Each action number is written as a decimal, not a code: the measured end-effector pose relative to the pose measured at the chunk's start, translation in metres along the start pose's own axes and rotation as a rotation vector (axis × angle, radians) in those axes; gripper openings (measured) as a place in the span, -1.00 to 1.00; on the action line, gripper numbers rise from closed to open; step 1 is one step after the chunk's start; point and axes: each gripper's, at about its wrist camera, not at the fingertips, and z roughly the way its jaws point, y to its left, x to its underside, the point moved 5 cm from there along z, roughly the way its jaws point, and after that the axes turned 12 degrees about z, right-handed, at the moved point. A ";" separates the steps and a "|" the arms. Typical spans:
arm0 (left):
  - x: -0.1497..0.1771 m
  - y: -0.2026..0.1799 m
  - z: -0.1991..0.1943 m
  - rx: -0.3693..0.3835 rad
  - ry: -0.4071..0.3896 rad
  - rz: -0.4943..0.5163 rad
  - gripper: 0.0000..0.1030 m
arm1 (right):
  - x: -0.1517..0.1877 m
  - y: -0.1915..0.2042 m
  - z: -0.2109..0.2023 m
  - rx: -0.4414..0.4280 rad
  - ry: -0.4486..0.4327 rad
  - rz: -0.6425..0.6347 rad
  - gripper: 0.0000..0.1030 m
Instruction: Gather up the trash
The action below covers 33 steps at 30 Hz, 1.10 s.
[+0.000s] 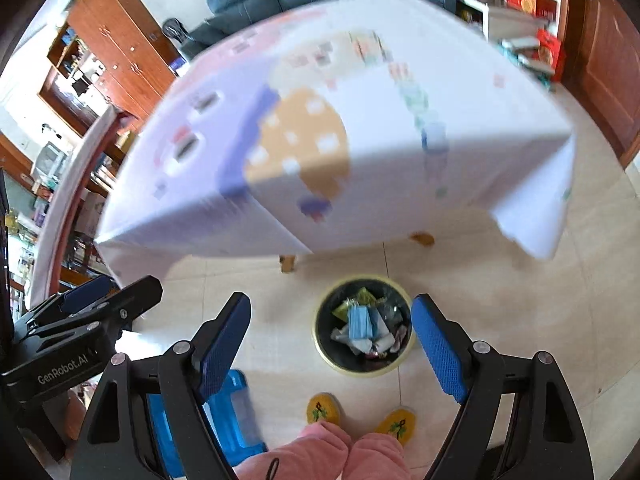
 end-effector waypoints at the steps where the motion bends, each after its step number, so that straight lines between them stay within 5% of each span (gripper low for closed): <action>1: -0.006 0.001 -0.014 -0.002 -0.015 -0.005 0.72 | -0.005 0.005 -0.011 -0.001 -0.007 -0.006 0.63; 13: -0.056 -0.003 -0.117 -0.042 -0.149 -0.010 0.72 | -0.053 0.039 -0.108 0.031 -0.116 -0.067 0.63; 33: -0.079 0.004 -0.134 -0.068 -0.199 -0.054 0.72 | -0.080 0.065 -0.141 0.064 -0.225 -0.150 0.63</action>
